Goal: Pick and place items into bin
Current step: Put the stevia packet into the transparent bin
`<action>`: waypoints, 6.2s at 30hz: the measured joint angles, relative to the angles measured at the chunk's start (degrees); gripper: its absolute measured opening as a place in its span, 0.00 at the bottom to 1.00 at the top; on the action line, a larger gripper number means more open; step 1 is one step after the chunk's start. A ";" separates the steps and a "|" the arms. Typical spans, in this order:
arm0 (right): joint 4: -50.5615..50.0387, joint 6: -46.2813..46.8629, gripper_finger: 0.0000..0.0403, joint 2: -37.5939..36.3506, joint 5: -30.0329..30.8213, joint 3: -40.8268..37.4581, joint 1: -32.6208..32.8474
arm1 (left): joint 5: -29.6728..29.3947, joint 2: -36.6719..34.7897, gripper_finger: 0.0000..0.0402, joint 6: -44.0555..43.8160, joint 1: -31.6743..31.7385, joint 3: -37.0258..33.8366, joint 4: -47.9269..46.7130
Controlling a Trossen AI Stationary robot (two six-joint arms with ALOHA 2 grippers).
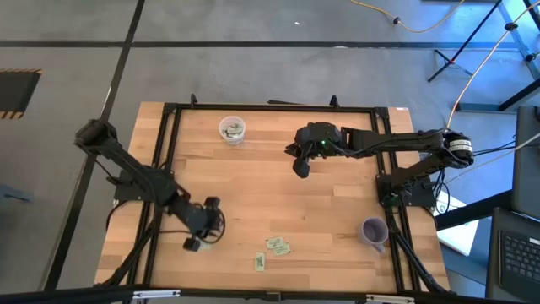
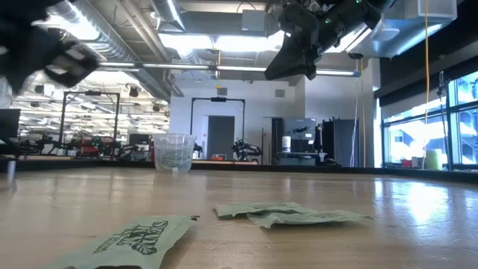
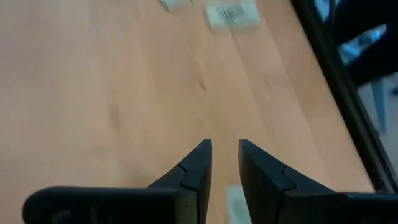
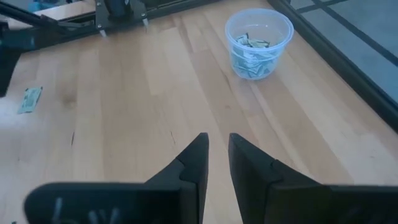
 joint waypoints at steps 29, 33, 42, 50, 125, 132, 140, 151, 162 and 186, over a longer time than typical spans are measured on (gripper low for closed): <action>0.85 2.34 0.17 0.00 0.00 0.04 -0.02 | -1.43 25.60 0.18 -13.42 -9.11 11.85 -14.46; 0.85 2.25 0.17 0.00 0.00 0.04 -0.01 | -1.43 25.86 0.15 -13.43 -9.09 11.85 -14.58; 0.83 2.06 0.17 0.00 0.00 0.04 -0.01 | -0.79 25.24 0.01 -13.58 -9.04 11.60 -14.30; 0.82 1.84 0.17 0.00 0.00 0.04 -0.02 | 1.30 14.13 0.01 -13.38 -2.46 11.73 -14.67; 6.21 -13.14 0.17 6.62 -8.19 0.02 19.15 | -5.47 -14.99 0.15 13.33 41.48 11.37 3.97; 9.42 -10.86 0.17 15.32 -8.08 -0.02 26.47 | -5.55 -14.47 0.18 11.47 35.37 11.37 3.90; 21.98 -4.96 0.17 21.65 -8.09 -0.02 30.33 | -5.58 -13.25 0.18 11.47 32.10 11.36 3.61; 22.90 -5.00 0.22 21.57 -8.04 0.00 31.47 | -5.76 -12.11 0.18 11.50 30.95 11.34 1.47; 21.98 5.99 0.42 21.57 -12.06 0.00 31.69 | -5.25 -11.86 0.18 11.51 30.95 11.34 0.85; 17.07 0.55 0.43 27.74 0.43 0.07 34.27 | -31.31 -26.70 0.18 10.62 5.55 -5.22 23.78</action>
